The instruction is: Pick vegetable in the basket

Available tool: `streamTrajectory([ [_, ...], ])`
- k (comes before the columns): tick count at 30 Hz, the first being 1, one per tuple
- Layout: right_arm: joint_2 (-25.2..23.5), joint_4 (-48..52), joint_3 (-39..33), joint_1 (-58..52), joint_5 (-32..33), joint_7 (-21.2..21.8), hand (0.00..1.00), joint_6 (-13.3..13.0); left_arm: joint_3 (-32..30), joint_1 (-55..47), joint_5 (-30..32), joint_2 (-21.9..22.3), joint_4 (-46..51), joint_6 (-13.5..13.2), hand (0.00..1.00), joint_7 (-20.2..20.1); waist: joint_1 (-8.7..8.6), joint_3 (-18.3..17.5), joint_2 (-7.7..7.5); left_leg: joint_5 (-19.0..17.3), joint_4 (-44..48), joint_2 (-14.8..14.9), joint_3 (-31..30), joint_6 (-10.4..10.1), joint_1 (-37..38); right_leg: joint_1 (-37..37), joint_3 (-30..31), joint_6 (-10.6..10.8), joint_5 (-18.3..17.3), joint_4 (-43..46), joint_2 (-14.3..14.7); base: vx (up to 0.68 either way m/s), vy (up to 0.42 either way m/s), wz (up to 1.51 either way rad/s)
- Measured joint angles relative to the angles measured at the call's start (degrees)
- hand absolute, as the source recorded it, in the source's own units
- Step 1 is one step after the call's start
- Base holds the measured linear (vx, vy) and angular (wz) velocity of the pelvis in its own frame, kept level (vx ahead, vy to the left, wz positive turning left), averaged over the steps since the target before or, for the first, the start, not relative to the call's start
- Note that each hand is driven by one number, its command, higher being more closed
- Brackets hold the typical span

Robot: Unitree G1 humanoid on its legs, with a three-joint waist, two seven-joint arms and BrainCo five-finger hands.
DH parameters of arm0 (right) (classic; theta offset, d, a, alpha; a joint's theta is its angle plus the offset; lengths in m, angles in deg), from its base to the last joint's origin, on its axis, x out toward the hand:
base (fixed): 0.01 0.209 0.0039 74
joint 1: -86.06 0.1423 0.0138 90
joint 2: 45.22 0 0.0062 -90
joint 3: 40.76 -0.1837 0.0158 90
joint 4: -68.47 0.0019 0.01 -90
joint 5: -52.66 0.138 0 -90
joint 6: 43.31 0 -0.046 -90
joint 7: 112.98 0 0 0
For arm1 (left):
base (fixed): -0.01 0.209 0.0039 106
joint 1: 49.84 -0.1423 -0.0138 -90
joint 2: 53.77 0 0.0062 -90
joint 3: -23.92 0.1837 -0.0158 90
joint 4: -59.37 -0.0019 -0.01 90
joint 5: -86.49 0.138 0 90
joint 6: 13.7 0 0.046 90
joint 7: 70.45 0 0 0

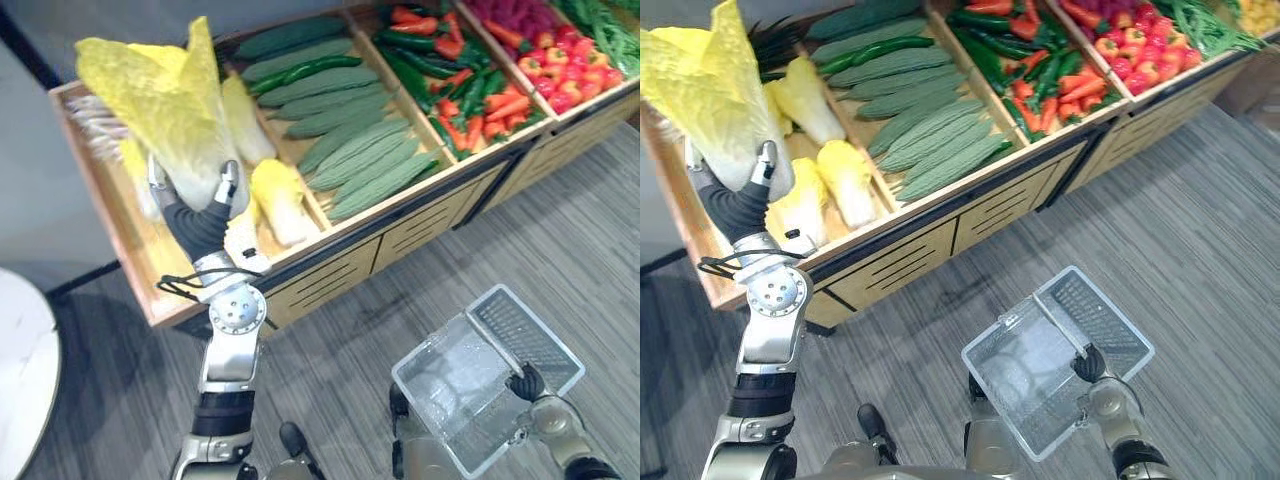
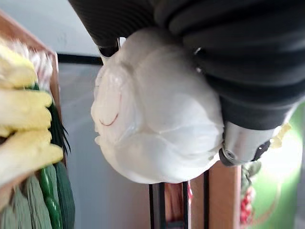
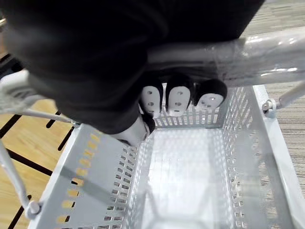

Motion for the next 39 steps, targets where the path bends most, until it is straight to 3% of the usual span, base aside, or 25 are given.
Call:
streamTrajectory([
  [2, 1.33, 3.6, 2.12, -0.29, -0.38, 1.72, 1.0, -0.35, 0.7, -0.34, 0.05, -1.07, 0.81, -0.65, 1.0, -1.05, -1.15, -0.07, 0.0, -0.49, 0.11, 0.07, 1.7, -0.34, 1.11, -0.02, 1.58, 0.26, 0.2, 0.17, 0.55, 0.07, -0.055, -0.52],
  [5, 3.62, 6.63, 4.08, -0.84, -0.38, 3.18, 1.0, -2.27, 2.96, -0.53, 1.68, -2.07, 0.95, -1.99, 1.0, -2.71, -1.26, -0.9, 0.22, -1.38, 0.12, 0.25, 4.78, -0.99, 2.78, -0.21, 4.47, 0.32, 0.25, 0.15, 1.4, 0.05, -0.049, -0.53],
  [12, 9.82, 11.2, 7.91, 1.1, -0.34, 5.45, 1.0, -3.82, 8.93, -1.2, 1.91, -5.86, 2.08, -5.36, 1.0, -7.91, -1.71, -1.58, 0.69, -2.81, 0.14, 0.19, 9.04, -1.76, 6.04, 0.32, 8.8, 0.56, 0.4, 0.2, 2.66, 0.0, -0.032, -0.35],
  [18, 14.31, 16.55, 12.48, 5.01, -0.24, 6.45, 1.0, -4.33, 20.87, -2.07, -3.82, -13.52, 1.91, -9.48, 1.0, -16.65, -0.79, -2.26, 1.49, -4.72, 0.32, 0.5, 16.91, -3.58, 10.79, 0.96, 15.6, 1.02, 0.73, 0.6, 5.12, -0.03, -0.004, -0.59],
  [21, 15.93, 21.86, 13.58, 5.04, -0.24, 6.79, 1.0, -4.38, 27.55, -1.96, -7.56, -15.58, 2.56, -10.64, 1.0, -21.56, -0.47, -3.06, 2.17, -7.96, 5.19, 2.88, 20.5, -4.53, 11.22, 1.27, 17.27, 1.02, 0.72, 0.74, 6.38, -0.02, -0.035, -0.53],
  [27, 18.1, 28.98, 16.02, 6.96, 1.02, 7.0, 1.0, -4.6, 40.71, 2.24, -9.86, -17.8, 6.57, -12.17, 1.0, -30.37, -0.62, -5.59, 5.56, -13.14, 15.87, 9.42, 24.62, -6.65, 11.22, 1.26, 18.15, 1.0, 0.74, 1.33, 9.45, -0.02, -0.06, -0.32],
  [34, 21.8, 31.4, 20.31, 12.15, 4.69, 8.4, 1.0, -4.69, 52.86, 7.56, -12.83, -23.84, 7.29, -13.66, 1.0, -37.12, -0.83, -6.0, 5.89, -16.07, 22.03, 12.49, 25.62, -7.09, 9.71, -0.13, 18.4, 0.78, 0.58, 2.35, 10.32, -0.1, -0.029, -0.08],
  [39, 23.74, 32.07, 23.66, 15.51, 4.82, 9.41, 1.0, -4.86, 57.25, 9.28, -13.86, -26.12, 6.09, -13.68, 1.0, -39.98, -1.08, -6.14, 6.03, -16.66, 24.44, 13.77, 26.22, -6.73, 9.49, -0.89, 18.62, 0.63, 0.7, 2.97, 10.7, -0.06, -0.022, -0.06],
])
